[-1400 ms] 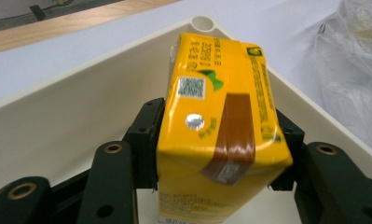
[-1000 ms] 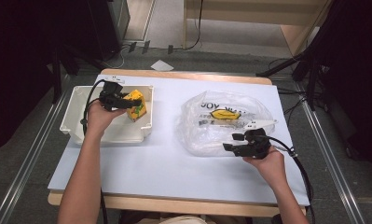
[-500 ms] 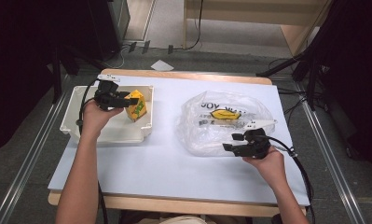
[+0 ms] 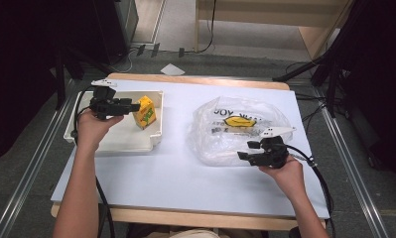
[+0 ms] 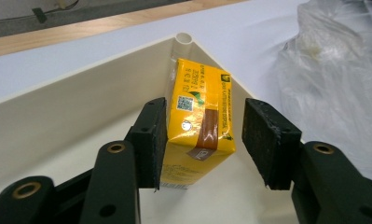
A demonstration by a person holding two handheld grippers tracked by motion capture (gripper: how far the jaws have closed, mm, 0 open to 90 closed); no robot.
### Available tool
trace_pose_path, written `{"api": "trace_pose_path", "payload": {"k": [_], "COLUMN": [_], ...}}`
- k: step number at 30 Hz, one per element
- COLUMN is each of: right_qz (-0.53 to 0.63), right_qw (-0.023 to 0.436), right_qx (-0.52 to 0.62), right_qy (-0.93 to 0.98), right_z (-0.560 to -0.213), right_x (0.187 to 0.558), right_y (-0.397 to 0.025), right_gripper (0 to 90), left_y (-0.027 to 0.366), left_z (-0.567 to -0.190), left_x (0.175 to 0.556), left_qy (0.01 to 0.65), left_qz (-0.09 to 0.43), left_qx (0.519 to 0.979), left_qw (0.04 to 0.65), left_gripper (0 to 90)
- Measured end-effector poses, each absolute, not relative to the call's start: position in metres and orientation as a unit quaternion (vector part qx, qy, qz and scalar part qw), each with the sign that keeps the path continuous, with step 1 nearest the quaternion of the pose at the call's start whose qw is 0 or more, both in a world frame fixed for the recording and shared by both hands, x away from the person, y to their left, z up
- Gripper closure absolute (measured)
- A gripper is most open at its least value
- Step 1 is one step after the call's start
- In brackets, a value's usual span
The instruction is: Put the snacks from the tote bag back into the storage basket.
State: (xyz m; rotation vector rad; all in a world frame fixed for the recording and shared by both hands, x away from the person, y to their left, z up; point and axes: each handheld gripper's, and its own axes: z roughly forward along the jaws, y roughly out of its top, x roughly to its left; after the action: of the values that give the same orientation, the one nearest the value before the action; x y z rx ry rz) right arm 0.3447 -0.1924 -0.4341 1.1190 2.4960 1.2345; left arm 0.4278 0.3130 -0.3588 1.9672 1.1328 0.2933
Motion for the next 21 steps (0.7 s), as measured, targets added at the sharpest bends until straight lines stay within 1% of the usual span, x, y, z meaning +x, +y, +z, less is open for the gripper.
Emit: {"api": "trace_pose_path", "payload": {"k": [1,3,8,11,12,15,16,17,18,19,21], "right_qz": [0.41,0.409,0.411,0.411,0.412,0.413,0.413,0.413,0.414,0.414,0.413], "right_qw": [0.07,0.07,0.07,0.071,0.071,0.071,0.071,0.072,0.071,0.071,0.071], "right_qx": [0.372,0.373,0.372,0.371,0.372,0.371,0.371,0.372,0.37,0.37,0.371], "right_qy": [0.83,0.83,0.83,0.83,0.829,0.829,0.829,0.828,0.829,0.829,0.829], "right_z": [-0.434,-0.434,-0.434,-0.434,-0.434,-0.434,-0.434,-0.434,-0.433,-0.433,-0.433], "right_x": [0.345,0.345,0.347,0.347,0.347,0.348,0.348,0.348,0.349,0.349,0.349], "right_y": [-0.192,-0.192,-0.193,-0.193,-0.193,-0.192,-0.192,-0.192,-0.192,-0.192,-0.192], "right_gripper": [39.0,39.0,39.0,39.1,39.1,39.1,39.1,39.2,39.3,39.3,39.4], "left_y": [0.314,0.313,0.312,0.311,0.311,0.314,0.314,0.314,0.314,0.314,0.314], "left_z": [-0.358,-0.358,-0.362,-0.364,-0.364,-0.366,-0.367,-0.368,-0.368,-0.368,-0.368], "left_x": [0.426,0.423,0.419,0.417,0.415,0.413,0.411,0.41,0.408,0.408,0.405], "left_qy": [0.448,0.443,0.441,0.447,0.447,0.451,0.45,0.45,0.447,0.447,0.443], "left_qz": [0.106,0.108,0.104,0.108,0.113,0.1,0.107,0.107,0.106,0.106,0.109], "left_qx": [0.781,0.784,0.788,0.793,0.792,0.784,0.785,0.785,0.784,0.784,0.786], "left_qw": [0.422,0.421,0.417,0.4,0.401,0.415,0.412,0.413,0.417,0.417,0.418], "left_gripper": [56.3,58.7,60.8,61.0,61.3,64.8,64.8,67.2,74.6,77.2,78.1]}}
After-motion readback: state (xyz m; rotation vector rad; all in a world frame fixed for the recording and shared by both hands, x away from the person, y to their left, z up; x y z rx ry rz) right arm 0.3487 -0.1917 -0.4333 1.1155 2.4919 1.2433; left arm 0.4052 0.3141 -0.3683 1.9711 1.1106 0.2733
